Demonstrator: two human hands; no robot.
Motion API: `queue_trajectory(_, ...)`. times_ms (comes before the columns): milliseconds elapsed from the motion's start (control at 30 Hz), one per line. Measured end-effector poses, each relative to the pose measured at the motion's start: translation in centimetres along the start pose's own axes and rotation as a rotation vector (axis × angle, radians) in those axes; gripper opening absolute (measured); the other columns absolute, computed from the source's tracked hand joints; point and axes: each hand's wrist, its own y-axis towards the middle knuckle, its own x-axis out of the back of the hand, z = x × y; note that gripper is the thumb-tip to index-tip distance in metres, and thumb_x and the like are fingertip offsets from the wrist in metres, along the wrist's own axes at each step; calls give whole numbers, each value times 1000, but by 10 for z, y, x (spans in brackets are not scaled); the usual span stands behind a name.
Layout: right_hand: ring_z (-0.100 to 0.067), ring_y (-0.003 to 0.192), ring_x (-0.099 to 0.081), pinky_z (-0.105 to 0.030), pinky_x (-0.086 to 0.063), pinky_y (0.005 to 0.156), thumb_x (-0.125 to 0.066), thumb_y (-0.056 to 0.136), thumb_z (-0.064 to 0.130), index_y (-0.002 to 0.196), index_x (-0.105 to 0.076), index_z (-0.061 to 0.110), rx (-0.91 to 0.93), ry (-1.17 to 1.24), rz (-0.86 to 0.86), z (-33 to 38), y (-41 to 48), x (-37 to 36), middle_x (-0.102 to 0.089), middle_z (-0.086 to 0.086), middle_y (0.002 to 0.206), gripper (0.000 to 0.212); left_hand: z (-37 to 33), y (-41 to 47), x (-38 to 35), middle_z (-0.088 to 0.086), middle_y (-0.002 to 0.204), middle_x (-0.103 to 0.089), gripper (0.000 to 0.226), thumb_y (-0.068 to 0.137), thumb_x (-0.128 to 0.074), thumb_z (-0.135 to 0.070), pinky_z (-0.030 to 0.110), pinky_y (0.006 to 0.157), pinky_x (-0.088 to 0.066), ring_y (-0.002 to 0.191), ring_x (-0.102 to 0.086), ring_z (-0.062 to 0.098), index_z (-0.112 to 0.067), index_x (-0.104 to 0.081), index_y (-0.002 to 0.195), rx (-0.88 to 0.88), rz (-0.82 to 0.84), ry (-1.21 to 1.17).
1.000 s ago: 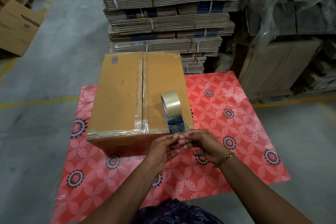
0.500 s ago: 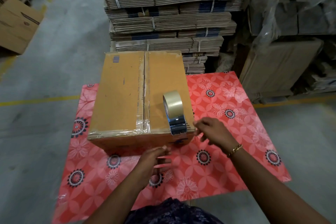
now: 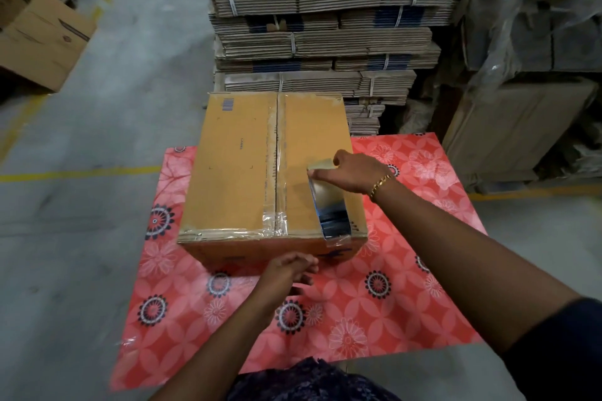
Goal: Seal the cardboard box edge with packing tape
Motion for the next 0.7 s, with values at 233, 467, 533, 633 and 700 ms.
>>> queue_trajectory(233, -25, 70, -67, -26, -42, 51, -55, 78, 79, 128, -53, 8, -104, 182, 164, 29, 8, 6, -64, -8, 87, 87, -6, 0, 16, -2, 89, -75, 20, 101, -57, -18, 20, 61, -45, 76, -65, 13, -5, -72, 105, -69, 20, 116)
queue_trajectory(467, -44, 72, -74, -40, -57, 57, -70, 75, 56, 91, -64, 4, -167, 430, 35, 20, 7, -3, -66, -15, 79, 55, -22, 11, 39, -10, 80, -73, 12, 95, -68, -23, 24, 71, -47, 74, -62, 3, -21, -74, 86, -349, -76, 293)
queue_trajectory(533, -42, 69, -73, -47, -61, 63, -71, 75, 48, 92, -64, 4, -194, 582, -1, 4, 0, -3, -64, -15, 79, 48, -31, 20, 46, -9, 83, -72, 11, 93, -68, -24, 28, 75, -48, 78, -63, 3, -24, -71, 83, -464, -132, 385)
queue_trajectory(633, -29, 66, -65, -40, -60, 61, -69, 73, 34, 88, -69, 12, -255, 879, -25, -25, -21, -4, -64, -13, 82, 27, -46, 35, 47, -11, 93, -70, 11, 89, -62, -32, 28, 77, -44, 91, -60, 6, -27, -71, 88, -630, -204, 561)
queue_trajectory(700, -24, 69, -65, -34, -60, 62, -66, 71, 31, 83, -72, 16, -290, 1035, -32, -46, -41, -7, -68, -12, 87, 20, -52, 48, 42, -8, 102, -69, 28, 87, -55, -45, 33, 83, -42, 103, -56, 17, -25, -72, 96, -706, -247, 725)
